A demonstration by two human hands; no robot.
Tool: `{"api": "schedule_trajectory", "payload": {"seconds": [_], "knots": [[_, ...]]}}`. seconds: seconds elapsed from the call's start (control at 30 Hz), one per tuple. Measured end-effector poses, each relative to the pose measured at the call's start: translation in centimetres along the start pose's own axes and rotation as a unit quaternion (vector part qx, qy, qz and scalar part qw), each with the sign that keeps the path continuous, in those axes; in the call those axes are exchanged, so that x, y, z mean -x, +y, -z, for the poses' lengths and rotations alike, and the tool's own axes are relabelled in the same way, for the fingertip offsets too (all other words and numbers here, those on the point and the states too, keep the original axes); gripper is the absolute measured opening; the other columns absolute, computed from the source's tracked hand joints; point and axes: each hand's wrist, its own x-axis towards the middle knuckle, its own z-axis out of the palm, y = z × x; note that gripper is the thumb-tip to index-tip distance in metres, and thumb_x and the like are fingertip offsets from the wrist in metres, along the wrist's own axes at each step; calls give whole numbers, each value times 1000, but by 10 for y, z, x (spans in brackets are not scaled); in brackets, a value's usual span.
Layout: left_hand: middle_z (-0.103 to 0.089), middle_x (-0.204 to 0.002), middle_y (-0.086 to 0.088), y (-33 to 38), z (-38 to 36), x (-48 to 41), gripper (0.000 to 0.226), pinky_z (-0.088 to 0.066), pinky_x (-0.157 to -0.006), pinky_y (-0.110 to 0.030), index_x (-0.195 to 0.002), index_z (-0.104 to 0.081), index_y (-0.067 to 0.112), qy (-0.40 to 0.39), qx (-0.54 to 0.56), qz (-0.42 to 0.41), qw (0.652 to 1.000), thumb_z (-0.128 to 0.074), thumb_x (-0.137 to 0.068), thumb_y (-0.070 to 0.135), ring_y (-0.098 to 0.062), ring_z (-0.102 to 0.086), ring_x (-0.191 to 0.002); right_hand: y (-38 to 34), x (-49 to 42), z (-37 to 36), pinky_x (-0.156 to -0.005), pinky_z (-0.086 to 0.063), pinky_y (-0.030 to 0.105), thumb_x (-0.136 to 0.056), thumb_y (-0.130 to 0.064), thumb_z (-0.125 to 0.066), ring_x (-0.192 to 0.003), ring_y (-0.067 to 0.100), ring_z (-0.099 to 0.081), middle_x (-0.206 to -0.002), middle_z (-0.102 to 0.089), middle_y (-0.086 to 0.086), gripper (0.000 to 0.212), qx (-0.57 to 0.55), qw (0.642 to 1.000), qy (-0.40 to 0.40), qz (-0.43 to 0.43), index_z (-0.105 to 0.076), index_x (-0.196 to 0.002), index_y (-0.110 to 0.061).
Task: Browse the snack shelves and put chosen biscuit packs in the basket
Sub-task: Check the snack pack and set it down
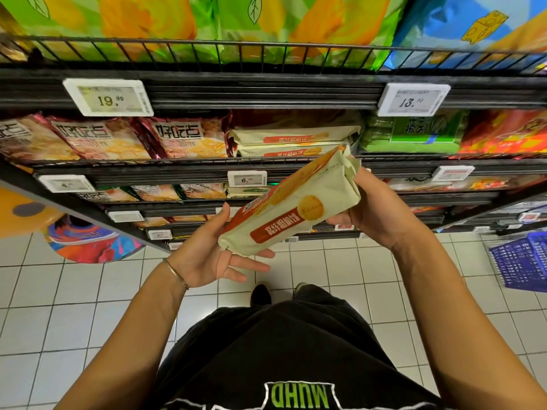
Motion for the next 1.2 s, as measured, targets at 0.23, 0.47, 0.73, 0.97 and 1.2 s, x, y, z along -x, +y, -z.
{"api": "schedule_trajectory", "payload": {"seconds": [0.23,0.47,0.73,0.97,1.2], "knots": [[-67,-127,-31,0,-4,3,66,-63,-64,-38,-130,-71,16,30,-24,7,999,-40,-96,63,-40,-75,-97,-1,2,3,-69,-62,32,-106,-54,-46,-91,23,-74,-106,-76,6,39,1,1000,8,1,-71,-118,-26],[-67,-132,-21,14,-7,6,61,-64,-78,-45,-145,-52,18,132,21,-146,980,-54,-93,49,-38,-75,-101,15,10,18,-82,-64,39,-97,-57,-47,-114,28,-70,-125,-72,7,57,-90,996,-11,18,-61,-139,-21],[-70,-132,1,54,-52,8,49,-62,-85,-49,-143,-44,37,190,-180,-250,932,-55,-97,52,-30,-75,-105,8,-3,17,-84,-63,37,-85,-16,-64,-105,33,-70,-125,-63,16,61,-153,984,59,74,-44,-142,-7],[-66,-130,0,79,-76,3,79,-64,-79,-39,-141,-30,26,233,-316,-299,870,-83,-83,22,-20,-74,-105,-21,-20,22,-78,-63,36,-100,-13,-57,-106,31,-72,-113,-71,8,21,-165,975,91,116,-59,-121,-14],[-67,-119,-9,98,-82,-17,57,-65,-73,-50,-135,-31,9,321,-298,-350,828,-70,-98,26,-24,-78,-78,-34,-34,22,-76,-55,30,-96,-42,-65,-94,5,-69,-103,-76,-11,18,16,973,181,143,-65,-107,-28]]}}
